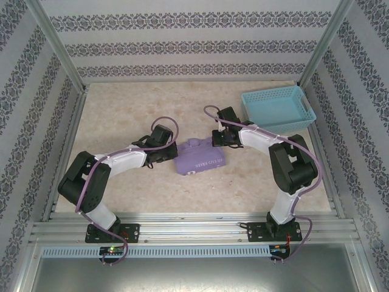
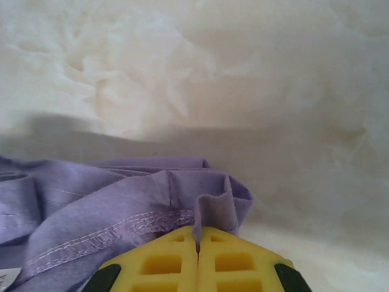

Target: Fold the inside-out t-shirt

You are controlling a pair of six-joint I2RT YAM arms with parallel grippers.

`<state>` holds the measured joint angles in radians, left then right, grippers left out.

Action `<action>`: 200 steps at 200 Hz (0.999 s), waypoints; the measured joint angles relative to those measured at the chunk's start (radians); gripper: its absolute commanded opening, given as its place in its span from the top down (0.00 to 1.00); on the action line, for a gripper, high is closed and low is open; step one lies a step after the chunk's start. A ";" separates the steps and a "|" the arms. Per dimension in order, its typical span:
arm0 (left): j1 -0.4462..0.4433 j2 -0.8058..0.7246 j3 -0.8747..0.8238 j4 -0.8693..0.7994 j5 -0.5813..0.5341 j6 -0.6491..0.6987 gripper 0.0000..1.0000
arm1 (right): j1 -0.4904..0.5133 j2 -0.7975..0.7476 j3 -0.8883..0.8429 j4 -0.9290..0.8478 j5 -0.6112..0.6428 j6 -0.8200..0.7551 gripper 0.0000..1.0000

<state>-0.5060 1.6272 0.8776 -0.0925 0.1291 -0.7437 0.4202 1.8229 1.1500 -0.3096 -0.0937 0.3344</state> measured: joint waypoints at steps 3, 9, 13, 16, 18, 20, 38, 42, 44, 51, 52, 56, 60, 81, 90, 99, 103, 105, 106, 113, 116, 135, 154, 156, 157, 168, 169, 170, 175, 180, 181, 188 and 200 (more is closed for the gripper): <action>0.001 0.000 0.000 0.000 -0.001 0.000 0.93 | 0.000 0.000 0.000 0.000 0.000 -0.001 1.00; 0.003 -0.001 0.000 -0.002 -0.003 0.000 0.91 | 0.000 0.000 0.000 -0.001 0.000 -0.002 1.00; 0.005 -0.002 0.000 -0.003 -0.005 0.000 0.89 | 0.000 0.000 0.002 -0.001 0.000 -0.002 0.98; 0.006 -0.004 0.000 -0.005 -0.009 0.000 0.87 | 0.000 -0.001 0.005 -0.001 0.000 -0.003 0.94; 0.008 -0.005 0.000 -0.006 -0.010 -0.001 0.86 | 0.000 -0.001 0.007 -0.002 0.000 -0.003 0.91; 0.010 -0.006 0.000 -0.008 -0.011 -0.001 0.84 | 0.000 -0.001 0.010 -0.002 0.001 -0.004 0.88; 0.018 -0.035 0.008 -0.057 -0.047 0.002 0.63 | -0.002 -0.009 0.029 -0.018 0.016 -0.015 0.59; 0.018 -0.044 0.013 -0.073 -0.055 0.004 0.59 | -0.004 -0.014 0.031 -0.023 0.020 -0.016 0.56; 0.019 -0.048 0.016 -0.082 -0.057 0.006 0.58 | -0.004 -0.019 0.032 -0.024 0.026 -0.018 0.54; 0.023 -0.066 0.029 -0.114 -0.068 0.008 0.55 | -0.006 -0.037 0.032 -0.038 0.038 -0.022 0.51; 0.023 -0.069 0.032 -0.122 -0.070 0.005 0.55 | -0.006 -0.042 0.032 -0.043 0.040 -0.026 0.51; 0.023 -0.080 0.041 -0.142 -0.077 0.010 0.53 | -0.006 -0.054 0.032 -0.053 0.047 -0.022 0.49; 0.023 -0.091 0.054 -0.169 -0.085 0.010 0.52 | -0.006 -0.071 0.032 -0.065 0.053 -0.028 0.47; 0.008 -0.164 0.107 -0.274 -0.138 0.013 0.49 | -0.002 -0.189 0.015 -0.101 0.077 -0.024 0.43; -0.015 -0.208 0.116 -0.306 -0.160 0.013 0.49 | 0.010 -0.249 -0.005 -0.106 0.083 -0.019 0.43; -0.048 -0.247 0.116 -0.327 -0.178 0.010 0.49 | 0.031 -0.308 -0.032 -0.106 0.089 -0.014 0.43; -0.062 -0.259 0.116 -0.333 -0.182 0.009 0.49 | 0.042 -0.332 -0.045 -0.107 0.088 -0.010 0.43; -0.072 -0.265 0.116 -0.336 -0.184 0.006 0.49 | 0.049 -0.342 -0.051 -0.106 0.089 -0.006 0.43; -0.077 -0.268 0.116 -0.338 -0.187 0.006 0.49 | 0.051 -0.346 -0.054 -0.105 0.089 -0.005 0.43; -0.106 -0.279 0.116 -0.341 -0.189 0.000 0.49 | 0.072 -0.372 -0.076 -0.103 0.089 0.004 0.44; -0.118 -0.281 0.116 -0.341 -0.190 -0.002 0.49 | 0.080 -0.380 -0.086 -0.103 0.088 0.008 0.44; -0.203 -0.261 0.108 -0.321 -0.195 -0.019 0.51 | 0.115 -0.388 -0.158 -0.076 0.077 0.040 0.49; -0.240 -0.174 0.109 -0.309 -0.188 -0.023 0.57 | 0.105 -0.338 -0.219 -0.053 0.061 0.078 0.59; -0.239 -0.165 0.110 -0.308 -0.188 -0.023 0.58 | 0.103 -0.330 -0.222 -0.052 0.059 0.079 0.61; -0.239 -0.155 0.111 -0.308 -0.189 -0.024 0.59 | 0.102 -0.326 -0.224 -0.051 0.059 0.078 0.61; -0.232 -0.087 0.114 -0.307 -0.190 -0.022 0.60 | 0.082 -0.268 -0.230 -0.042 0.048 0.100 0.64; -0.232 -0.083 0.114 -0.307 -0.190 -0.022 0.60 | 0.080 -0.264 -0.230 -0.041 0.049 0.100 0.64; -0.230 -0.074 0.114 -0.307 -0.191 -0.022 0.60 | 0.077 -0.256 -0.230 -0.040 0.049 0.100 0.64; -0.224 -0.049 0.114 -0.309 -0.188 -0.020 0.60 | 0.066 -0.230 -0.230 -0.033 0.044 0.109 0.65; -0.216 -0.029 0.112 -0.307 -0.185 -0.019 0.60 | 0.056 -0.206 -0.230 -0.028 0.040 0.113 0.65; -0.214 -0.025 0.111 -0.307 -0.184 -0.019 0.61 | 0.054 -0.203 -0.230 -0.026 0.039 0.114 0.65; -0.202 -0.009 0.106 -0.304 -0.179 -0.016 0.61 | 0.039 -0.174 -0.230 -0.021 0.033 0.118 0.65; -0.175 -0.003 0.092 -0.303 -0.168 -0.008 0.61 | 0.024 -0.153 -0.230 -0.019 0.024 0.126 0.64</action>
<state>-0.6807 1.6245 0.9699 -0.3950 -0.0391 -0.7521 0.4438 1.6703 0.9195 -0.3283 -0.0692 0.4606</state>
